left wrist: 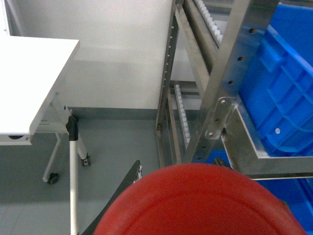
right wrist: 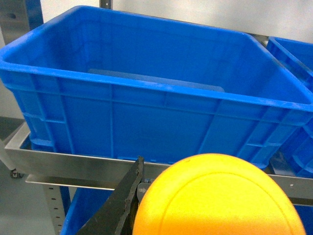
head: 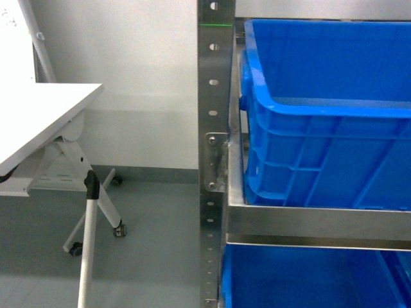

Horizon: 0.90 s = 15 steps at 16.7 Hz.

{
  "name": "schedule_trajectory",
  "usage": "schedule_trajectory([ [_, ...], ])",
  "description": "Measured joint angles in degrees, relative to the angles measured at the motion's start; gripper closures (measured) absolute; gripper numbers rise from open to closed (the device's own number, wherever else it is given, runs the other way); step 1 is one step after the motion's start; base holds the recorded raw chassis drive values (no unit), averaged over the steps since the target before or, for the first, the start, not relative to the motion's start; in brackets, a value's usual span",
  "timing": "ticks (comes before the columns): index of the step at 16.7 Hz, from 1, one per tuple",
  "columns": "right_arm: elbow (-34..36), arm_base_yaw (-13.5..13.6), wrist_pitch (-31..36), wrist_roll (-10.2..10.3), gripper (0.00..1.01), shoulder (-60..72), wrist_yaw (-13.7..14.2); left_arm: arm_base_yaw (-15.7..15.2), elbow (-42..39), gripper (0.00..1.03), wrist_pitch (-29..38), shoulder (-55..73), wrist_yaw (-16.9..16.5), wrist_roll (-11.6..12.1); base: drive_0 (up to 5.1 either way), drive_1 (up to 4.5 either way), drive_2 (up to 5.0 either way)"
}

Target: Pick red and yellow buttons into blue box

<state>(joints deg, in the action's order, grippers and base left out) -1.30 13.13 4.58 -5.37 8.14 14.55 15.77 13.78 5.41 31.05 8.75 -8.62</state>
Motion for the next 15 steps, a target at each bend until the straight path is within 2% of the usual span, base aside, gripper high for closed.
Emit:
schedule_trajectory([
  [15, 0.0, 0.0, 0.1, 0.0, 0.66, 0.0, 0.0, 0.0, 0.0, 0.69, -0.2, 0.0, 0.0, 0.0, 5.0, -1.99, -2.7],
])
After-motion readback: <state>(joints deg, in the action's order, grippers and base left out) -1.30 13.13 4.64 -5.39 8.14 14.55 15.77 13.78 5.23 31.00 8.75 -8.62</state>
